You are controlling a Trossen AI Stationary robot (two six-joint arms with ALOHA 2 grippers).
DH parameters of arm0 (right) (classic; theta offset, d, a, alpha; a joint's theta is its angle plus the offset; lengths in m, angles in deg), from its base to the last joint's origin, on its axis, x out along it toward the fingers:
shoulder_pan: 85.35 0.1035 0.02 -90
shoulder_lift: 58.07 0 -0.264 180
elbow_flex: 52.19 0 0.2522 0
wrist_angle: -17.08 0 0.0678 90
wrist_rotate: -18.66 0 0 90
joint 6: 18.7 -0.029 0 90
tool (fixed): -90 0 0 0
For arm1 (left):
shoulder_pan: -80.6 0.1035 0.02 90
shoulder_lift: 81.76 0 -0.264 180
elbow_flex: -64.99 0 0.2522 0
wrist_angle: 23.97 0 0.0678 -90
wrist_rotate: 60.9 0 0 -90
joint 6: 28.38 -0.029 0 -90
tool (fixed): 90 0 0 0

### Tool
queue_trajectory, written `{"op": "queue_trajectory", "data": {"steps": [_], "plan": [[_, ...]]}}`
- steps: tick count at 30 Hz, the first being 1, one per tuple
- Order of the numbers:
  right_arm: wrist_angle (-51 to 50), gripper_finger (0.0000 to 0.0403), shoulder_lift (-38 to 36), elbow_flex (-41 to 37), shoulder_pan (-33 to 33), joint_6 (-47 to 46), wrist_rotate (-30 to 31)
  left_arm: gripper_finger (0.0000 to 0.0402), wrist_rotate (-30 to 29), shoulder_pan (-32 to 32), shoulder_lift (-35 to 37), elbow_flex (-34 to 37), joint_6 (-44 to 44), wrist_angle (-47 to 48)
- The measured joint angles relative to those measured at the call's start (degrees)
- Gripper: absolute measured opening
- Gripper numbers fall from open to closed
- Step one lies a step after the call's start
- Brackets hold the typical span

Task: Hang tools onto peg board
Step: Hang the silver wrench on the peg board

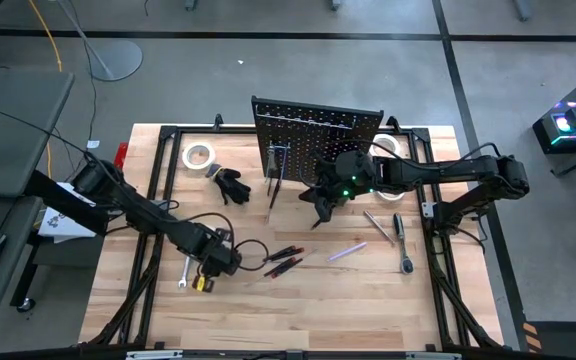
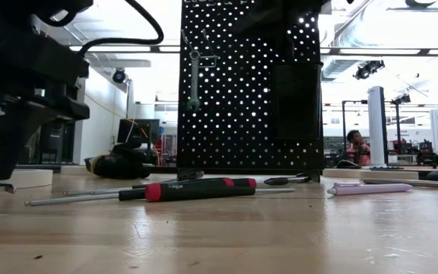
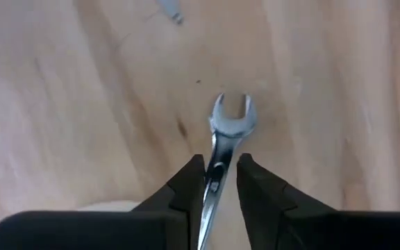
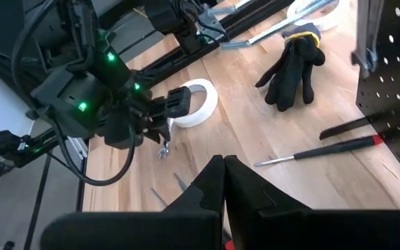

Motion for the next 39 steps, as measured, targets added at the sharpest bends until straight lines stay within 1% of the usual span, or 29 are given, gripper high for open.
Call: {"op": "queue_trajectory", "data": {"steps": [2, 5, 15, 17, 20, 22, 24, 26, 28, 29, 31, 33, 37, 39], "plan": [[-0.6, 0.0, 0.0, 0.0, 0.0, 0.1, 0.0, 0.0071, 1.0, 0.0, 0.0, 0.0, -0.8, -0.7], [-1.5, 0.0, 0.0, 0.0, 0.0, 0.1, 0.0, 0.0085, 1.1, 0.0, 0.0, 0.0, -1.1, -0.4], [-1.9, 0.0, 0.0, 0.0, 0.0, 1.4, 0.0, 0.0167, 0.8, -0.1, -0.2, 0.0, -1.4, 3.0], [-1.8, 0.0, 0.0, 0.0, 0.0, 1.4, 0.0, 0.0175, 0.8, -0.1, -1.0, 0.0, -2.9, 2.8], [-1.9, 0.0, 0.0, 0.0, 0.0, 1.4, 0.0, 0.0177, 0.6, 0.3, -3.4, -0.1, -4.8, 2.0], [-1.9, 0.0, 0.0, 0.0, 0.0, 1.3, 0.0, 0.0168, 0.7, 0.5, -4.8, -0.3, -5.2, 2.2], [-2.0, 0.0, 0.0, 0.0, 0.0, 1.2, 0.0, 0.0143, 0.6, 0.9, -6.0, -0.3, -5.3, 3.0], [-2.1, 0.0, 0.0, 0.0, 0.0, 1.2, 0.0, 0.0097, 0.5, 1.2, -6.2, -0.5, -5.2, 3.5], [-2.2, 0.0, 0.0, 0.0, 0.0, 1.2, -0.1, 0.0036, 0.7, 1.6, -5.9, -1.2, -4.9, 5.0], [-2.2, 0.0, 0.0, 0.0, 0.0, 1.2, -0.1, 0.0023, 1.0, 1.9, -5.7, -1.7, -4.1, 5.6], [-2.2, 0.0, 0.0, 0.0, 0.0, 1.3, -0.2, 0.0018, 1.6, 2.6, -4.5, -2.4, -2.9, 7.3], [-2.3, 0.0, 0.0, 0.0, 0.0, 1.4, -0.3, 0.0011, 0.8, 3.4, -2.6, -3.3, -1.8, 9.2], [-2.3, 0.0, -0.1, 0.0, 0.0, 1.4, -1.8, 0.0006, -1.1, 5.6, 4.2, -4.7, 1.8, 9.5], [-2.3, 0.0, -0.4, 0.0, 0.0, 1.4, -2.4, 0.0005, -1.3, 6.9, 8.8, -4.8, 2.9, 9.9]]}}
